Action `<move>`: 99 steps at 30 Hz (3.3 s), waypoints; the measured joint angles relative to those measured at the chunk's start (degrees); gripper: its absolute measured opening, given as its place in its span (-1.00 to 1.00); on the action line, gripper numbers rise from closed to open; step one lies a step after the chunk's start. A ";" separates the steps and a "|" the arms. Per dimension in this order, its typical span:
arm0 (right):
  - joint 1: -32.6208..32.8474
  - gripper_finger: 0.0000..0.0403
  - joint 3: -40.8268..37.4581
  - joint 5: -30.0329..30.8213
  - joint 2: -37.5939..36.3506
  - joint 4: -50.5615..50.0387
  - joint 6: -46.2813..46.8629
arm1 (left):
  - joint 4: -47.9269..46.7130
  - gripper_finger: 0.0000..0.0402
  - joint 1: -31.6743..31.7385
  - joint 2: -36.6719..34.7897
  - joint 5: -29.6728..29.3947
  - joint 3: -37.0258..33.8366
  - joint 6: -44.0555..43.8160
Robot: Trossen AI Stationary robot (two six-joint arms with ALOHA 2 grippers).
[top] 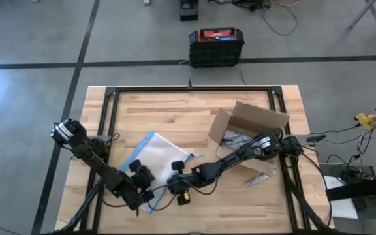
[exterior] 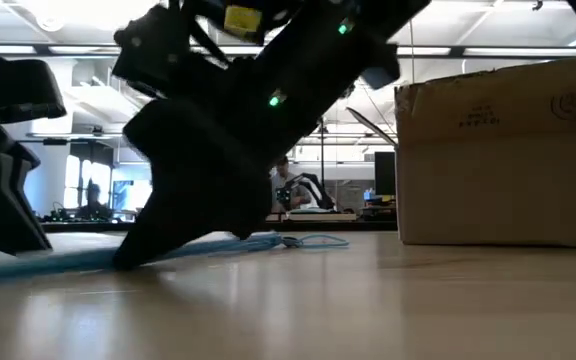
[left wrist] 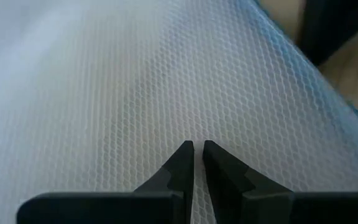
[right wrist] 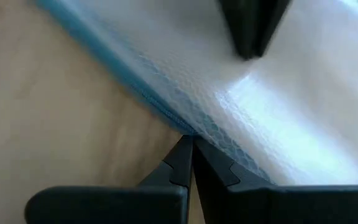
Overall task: Pack items into zip bag
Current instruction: Open the blue transparent zip bag
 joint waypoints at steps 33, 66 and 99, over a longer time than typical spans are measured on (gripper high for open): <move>-0.10 -1.00 -0.74 -2.76 -2.27 0.13 1.72 | 0.17 -0.88 0.01 -0.09 -0.30 1.04 3.06; 0.29 -1.00 1.88 1.18 -1.65 -0.86 5.72 | 5.88 -0.88 0.08 -0.23 -4.11 1.56 10.05; -4.19 -1.00 1.70 0.90 -2.83 -7.08 3.85 | 11.49 -0.88 7.38 -6.62 -4.20 -11.25 10.19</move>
